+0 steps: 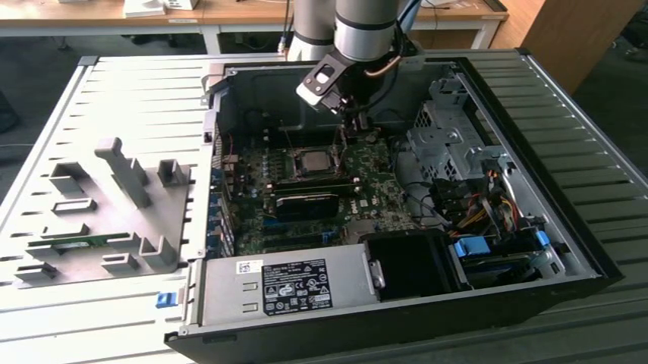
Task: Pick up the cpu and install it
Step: 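Close the cpu cover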
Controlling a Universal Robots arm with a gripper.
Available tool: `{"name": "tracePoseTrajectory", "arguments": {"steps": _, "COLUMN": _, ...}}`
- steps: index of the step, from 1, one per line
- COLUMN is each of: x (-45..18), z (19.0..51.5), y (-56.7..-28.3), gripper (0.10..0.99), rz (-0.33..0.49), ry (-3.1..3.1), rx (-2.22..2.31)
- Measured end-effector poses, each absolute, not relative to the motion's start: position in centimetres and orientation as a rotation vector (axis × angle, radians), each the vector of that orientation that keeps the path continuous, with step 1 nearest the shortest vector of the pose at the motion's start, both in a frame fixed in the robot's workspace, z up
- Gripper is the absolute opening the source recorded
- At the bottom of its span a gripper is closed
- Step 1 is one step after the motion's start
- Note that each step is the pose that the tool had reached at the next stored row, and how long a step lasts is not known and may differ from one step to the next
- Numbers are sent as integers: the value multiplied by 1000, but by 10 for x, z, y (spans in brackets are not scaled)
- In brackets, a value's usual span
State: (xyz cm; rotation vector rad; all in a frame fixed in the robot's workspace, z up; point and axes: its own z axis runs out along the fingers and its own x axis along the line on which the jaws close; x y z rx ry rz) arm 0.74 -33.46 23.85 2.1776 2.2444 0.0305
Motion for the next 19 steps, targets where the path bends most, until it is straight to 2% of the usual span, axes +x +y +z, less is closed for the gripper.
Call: {"name": "tracePoseTrajectory", "arguments": {"steps": 19, "x": 2, "z": 235, "y": -335, "gripper": 106, "rz": 31, "ry": 2244, "rx": 2178}}
